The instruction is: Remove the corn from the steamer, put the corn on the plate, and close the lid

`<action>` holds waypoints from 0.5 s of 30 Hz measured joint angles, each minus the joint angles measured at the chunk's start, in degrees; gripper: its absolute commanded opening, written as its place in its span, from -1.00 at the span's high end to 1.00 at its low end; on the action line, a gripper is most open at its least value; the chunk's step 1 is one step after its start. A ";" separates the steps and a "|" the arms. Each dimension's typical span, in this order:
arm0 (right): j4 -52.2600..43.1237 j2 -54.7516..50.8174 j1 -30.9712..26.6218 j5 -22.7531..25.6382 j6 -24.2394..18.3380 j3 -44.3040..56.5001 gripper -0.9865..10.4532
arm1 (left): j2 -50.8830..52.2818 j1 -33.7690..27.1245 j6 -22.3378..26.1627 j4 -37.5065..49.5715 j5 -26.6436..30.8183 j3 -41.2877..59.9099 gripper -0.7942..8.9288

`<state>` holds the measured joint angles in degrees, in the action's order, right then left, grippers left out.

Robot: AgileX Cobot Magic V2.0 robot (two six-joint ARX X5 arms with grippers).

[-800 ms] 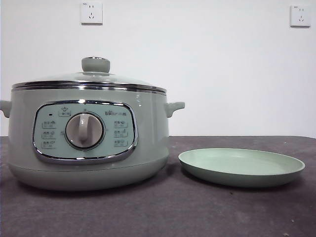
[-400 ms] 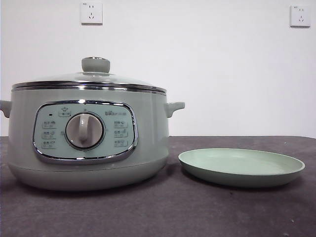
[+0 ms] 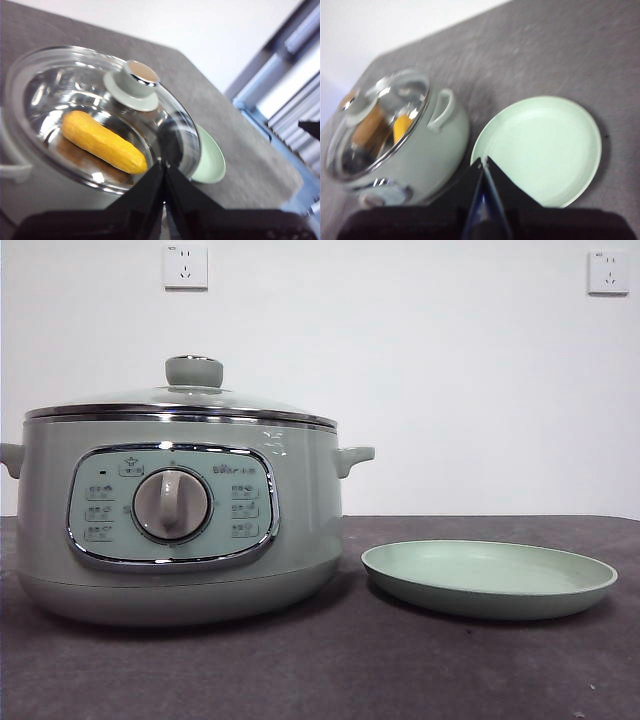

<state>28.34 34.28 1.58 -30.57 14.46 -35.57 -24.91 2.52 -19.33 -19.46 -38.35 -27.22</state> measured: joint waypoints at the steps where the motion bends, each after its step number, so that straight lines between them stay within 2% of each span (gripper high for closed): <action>1: 1.51 1.42 0.00 -0.83 -1.27 -1.49 0.83 | -1.73 0.00 1.11 -0.98 -0.81 -1.51 0.85; 8: 13.86 11.47 0.00 -8.07 -11.13 -11.78 0.82 | -14.08 0.00 9.64 -10.78 -6.86 -13.42 0.82; 9: 15.19 12.46 0.00 -9.09 -12.28 -12.68 0.79 | -15.63 0.00 10.54 -11.80 -6.84 -14.91 0.73; 10: 16.02 13.31 0.00 -9.70 -13.20 -13.29 0.69 | -16.96 0.00 11.10 -12.59 -6.75 -16.22 0.53; 12: 16.33 14.32 0.00 -9.77 -14.34 -13.94 0.39 | -18.84 0.11 11.85 -13.14 -6.49 -18.10 0.13; 13: 16.31 14.58 0.00 -9.77 -14.53 -14.12 0.25 | -19.61 0.28 12.04 -13.22 -6.01 -19.04 0.02; 15: 16.35 14.67 0.00 -9.68 -14.71 -14.16 0.09 | -20.81 0.83 12.33 -13.22 -4.42 -20.48 0.00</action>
<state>44.69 48.95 1.58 -40.25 -0.25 -49.74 -45.71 3.36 -7.01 -32.69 -42.76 -47.70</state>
